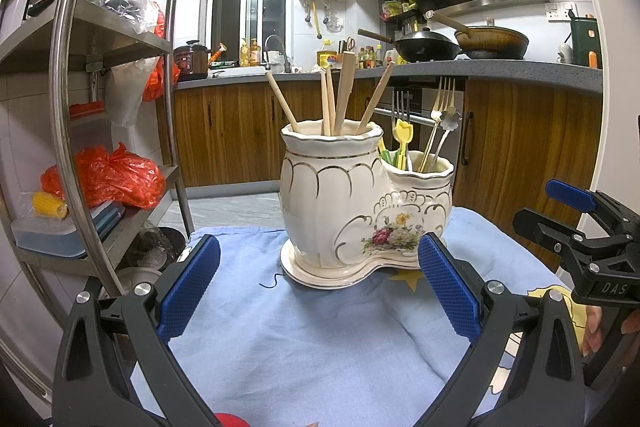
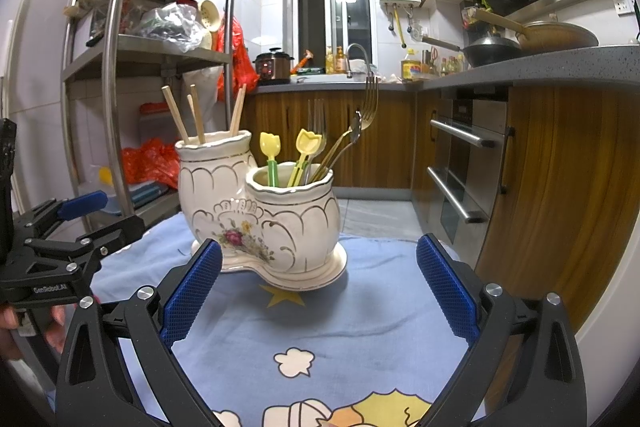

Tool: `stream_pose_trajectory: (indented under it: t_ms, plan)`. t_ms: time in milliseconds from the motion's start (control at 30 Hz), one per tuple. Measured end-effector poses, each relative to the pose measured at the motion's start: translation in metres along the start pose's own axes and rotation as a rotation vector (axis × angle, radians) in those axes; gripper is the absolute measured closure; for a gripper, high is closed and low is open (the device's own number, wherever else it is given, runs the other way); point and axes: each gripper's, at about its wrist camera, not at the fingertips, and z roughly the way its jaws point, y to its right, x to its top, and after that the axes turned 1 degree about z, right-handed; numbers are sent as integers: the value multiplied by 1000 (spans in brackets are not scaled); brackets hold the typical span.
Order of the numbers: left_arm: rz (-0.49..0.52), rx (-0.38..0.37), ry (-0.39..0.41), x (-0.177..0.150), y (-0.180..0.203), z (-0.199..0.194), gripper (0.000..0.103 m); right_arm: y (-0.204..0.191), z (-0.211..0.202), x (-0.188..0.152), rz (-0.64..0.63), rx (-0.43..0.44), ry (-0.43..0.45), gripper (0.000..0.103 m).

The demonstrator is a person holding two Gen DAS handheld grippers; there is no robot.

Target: Organize utensils

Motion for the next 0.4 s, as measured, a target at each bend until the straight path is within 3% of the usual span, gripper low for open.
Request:
stream_pose_trajectory:
  t_ms: [400]
  plan:
    - [0,14,-15,1,1,1,6,0,0,0,-1,0,-2,6]
